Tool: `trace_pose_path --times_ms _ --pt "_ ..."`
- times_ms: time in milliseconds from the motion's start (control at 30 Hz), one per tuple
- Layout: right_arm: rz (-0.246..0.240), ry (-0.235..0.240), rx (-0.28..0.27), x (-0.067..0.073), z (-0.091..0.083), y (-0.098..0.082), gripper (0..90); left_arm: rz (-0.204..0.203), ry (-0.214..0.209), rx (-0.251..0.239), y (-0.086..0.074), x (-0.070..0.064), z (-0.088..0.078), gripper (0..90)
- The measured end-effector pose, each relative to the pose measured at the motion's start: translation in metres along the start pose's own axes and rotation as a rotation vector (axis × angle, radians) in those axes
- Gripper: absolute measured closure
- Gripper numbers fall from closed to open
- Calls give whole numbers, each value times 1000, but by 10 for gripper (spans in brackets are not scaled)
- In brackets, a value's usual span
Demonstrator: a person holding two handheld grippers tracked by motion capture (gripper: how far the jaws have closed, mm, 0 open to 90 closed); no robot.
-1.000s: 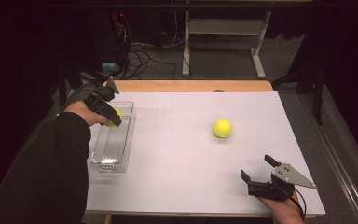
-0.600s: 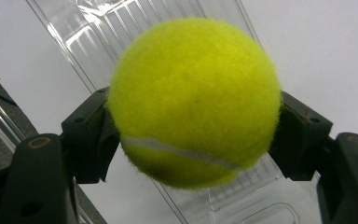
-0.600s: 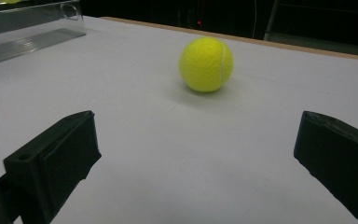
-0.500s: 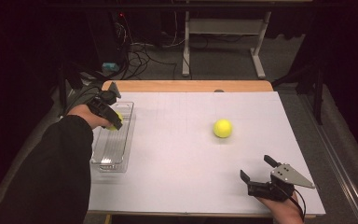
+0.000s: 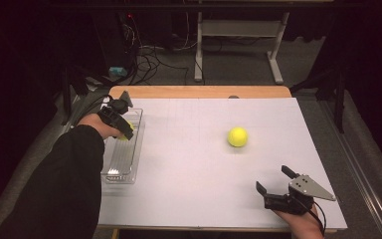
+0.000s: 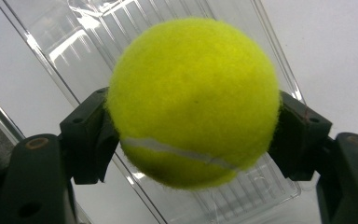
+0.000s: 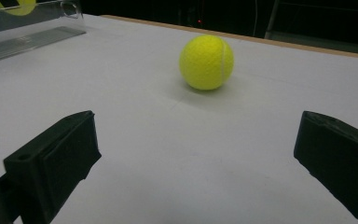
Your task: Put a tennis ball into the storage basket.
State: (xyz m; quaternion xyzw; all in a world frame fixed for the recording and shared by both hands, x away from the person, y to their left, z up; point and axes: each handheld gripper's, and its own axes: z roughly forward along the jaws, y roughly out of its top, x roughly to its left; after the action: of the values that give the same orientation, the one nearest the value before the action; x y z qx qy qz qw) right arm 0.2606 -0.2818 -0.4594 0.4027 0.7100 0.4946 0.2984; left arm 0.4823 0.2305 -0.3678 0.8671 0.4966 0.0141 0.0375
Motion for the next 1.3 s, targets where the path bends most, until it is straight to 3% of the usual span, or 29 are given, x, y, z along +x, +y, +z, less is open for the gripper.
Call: trace_pose_path --times_ms 100,133,167,267,533,600,767,900,933,1133,1300 --pt "0 0 0 0 0 0 0 -7 7 -18 -1 1 -2 249" --pt "-1 1 -3 0 0 0 0 -23 27 -47 -1 1 -8 29" --pt "1 0 -3 0 0 0 0 -23 27 -47 -1 1 -8 8" --pt "1 0 -3 0 0 1 0 3 -16 -85 -6 -1 -20 6" --pt "5 0 -5 1 -1 1 0 45 -31 -70 -10 -15 -26 6" --pt "1 -1 -8 0 -1 1 0 75 -33 -59 -10 -26 -26 6" --pt "7 -2 -5 0 -1 1 0 103 -36 -57 -9 -41 -24 6" --pt "5 -2 -9 0 -2 1 0 173 -41 -53 -7 -65 -19 6" --pt "4 -2 -9 0 -2 1 0 173 -41 -53 -7 -65 -19 6" --pt "4 -3 -8 1 -2 2 0 236 -47 -46 -6 -95 -7 6" --pt "4 -1 -8 1 -2 2 0 256 -63 -51 -5 -110 -3 6"
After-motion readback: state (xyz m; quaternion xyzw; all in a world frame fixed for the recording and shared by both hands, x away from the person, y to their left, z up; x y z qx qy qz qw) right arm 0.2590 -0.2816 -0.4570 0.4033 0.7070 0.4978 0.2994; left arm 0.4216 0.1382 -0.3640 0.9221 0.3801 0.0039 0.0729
